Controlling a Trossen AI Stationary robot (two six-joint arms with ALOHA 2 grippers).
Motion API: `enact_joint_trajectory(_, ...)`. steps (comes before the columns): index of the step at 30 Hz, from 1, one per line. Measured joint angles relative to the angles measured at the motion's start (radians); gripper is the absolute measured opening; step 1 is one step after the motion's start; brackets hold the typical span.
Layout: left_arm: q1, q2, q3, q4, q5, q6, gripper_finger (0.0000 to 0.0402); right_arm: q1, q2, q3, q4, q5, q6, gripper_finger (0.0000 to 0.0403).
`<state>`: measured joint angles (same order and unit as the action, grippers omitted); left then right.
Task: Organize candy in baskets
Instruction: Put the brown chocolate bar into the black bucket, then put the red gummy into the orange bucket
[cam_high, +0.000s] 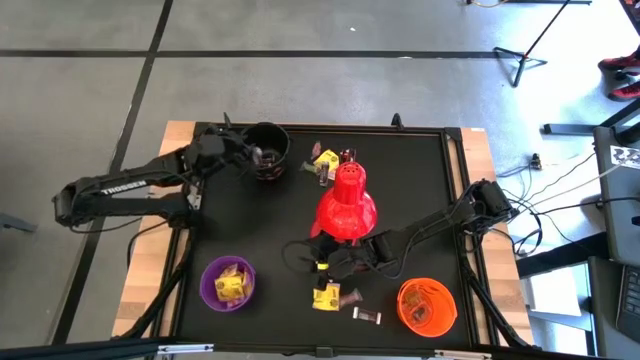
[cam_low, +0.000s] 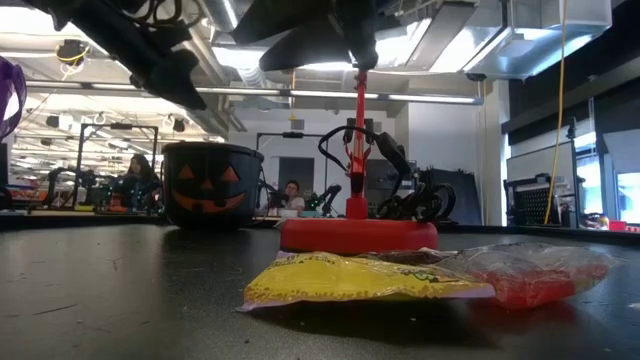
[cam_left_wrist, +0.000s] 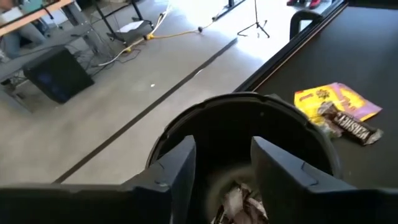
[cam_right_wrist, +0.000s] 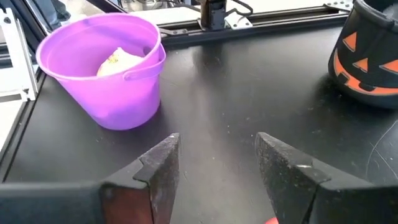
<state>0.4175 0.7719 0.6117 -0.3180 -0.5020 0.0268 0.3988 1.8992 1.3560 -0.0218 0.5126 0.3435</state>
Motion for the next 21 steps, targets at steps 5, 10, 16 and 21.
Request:
enact_joint_trajectory(5, -0.028, -0.019, 0.000, 0.003, 0.002, -0.045, 0.0156, 0.001, 0.000, 0.000, -0.051, -0.003, 0.011, 0.0205)
enact_joint_trajectory(10, -0.075, -0.054, 0.010, 0.025, 0.232, -0.111, 0.0156, 0.001, 0.000, 0.000, -0.120, -0.113, 0.050, 0.0205)
enact_joint_trajectory(16, -0.172, -0.088, 0.011, 0.171, 0.637, -0.198, 0.0155, 0.032, 0.000, 0.000, -0.257, -0.257, 0.121, 0.0205)
enact_joint_trajectory(21, -0.281, -0.084, 0.011, 0.252, 0.680, -0.189, 0.0155, 0.086, 0.000, 0.000, -0.370, -0.306, 0.175, 0.0205)
